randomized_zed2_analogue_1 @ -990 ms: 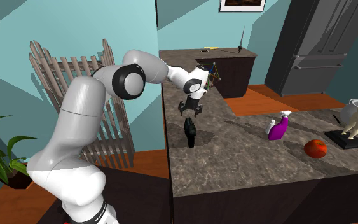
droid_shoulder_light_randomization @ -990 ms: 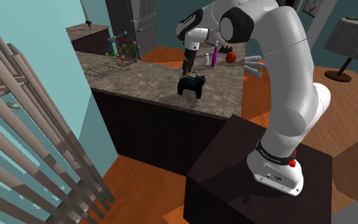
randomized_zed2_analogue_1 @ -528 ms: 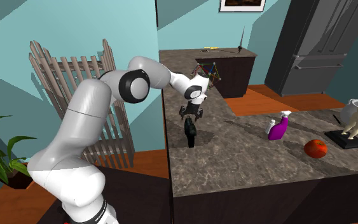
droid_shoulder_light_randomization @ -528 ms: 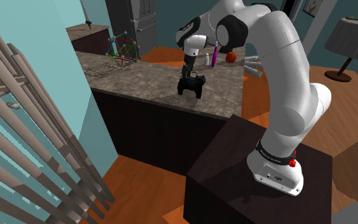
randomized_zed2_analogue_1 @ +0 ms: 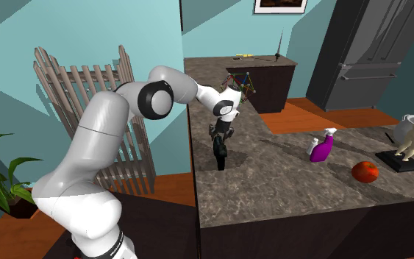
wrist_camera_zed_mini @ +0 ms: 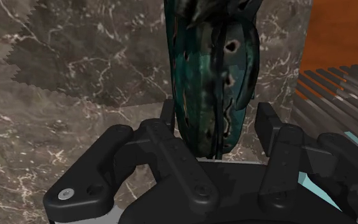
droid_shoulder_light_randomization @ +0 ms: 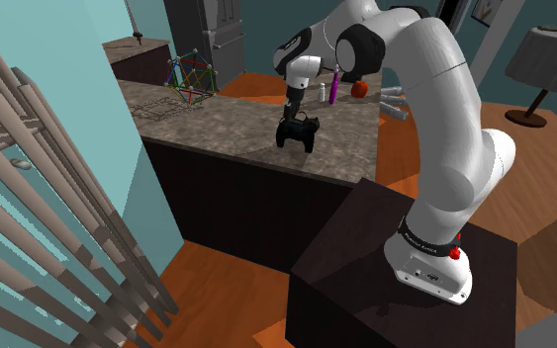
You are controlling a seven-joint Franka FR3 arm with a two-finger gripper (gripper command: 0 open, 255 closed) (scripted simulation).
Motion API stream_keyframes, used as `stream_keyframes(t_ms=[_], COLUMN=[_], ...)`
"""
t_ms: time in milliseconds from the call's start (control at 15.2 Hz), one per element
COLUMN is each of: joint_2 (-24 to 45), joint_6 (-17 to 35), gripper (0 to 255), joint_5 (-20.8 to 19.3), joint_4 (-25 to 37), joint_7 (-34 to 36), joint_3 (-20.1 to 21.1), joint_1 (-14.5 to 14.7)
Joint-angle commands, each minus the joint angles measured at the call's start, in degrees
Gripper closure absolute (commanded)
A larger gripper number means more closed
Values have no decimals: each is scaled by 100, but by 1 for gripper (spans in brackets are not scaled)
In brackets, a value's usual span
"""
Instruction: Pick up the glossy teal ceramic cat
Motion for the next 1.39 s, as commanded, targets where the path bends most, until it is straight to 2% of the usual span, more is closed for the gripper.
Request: stream_keyframes(t_ms=[0, 198, 1320], joint_2=[3, 24, -532], joint_6=[0, -13, -792], gripper=[255, 255, 255], joint_5=[-2, -2, -239], joint_4=[-15, 20, 287], joint_7=[-1, 9, 266], joint_3=[-3, 0, -147], joint_1=[-2, -5, 46])
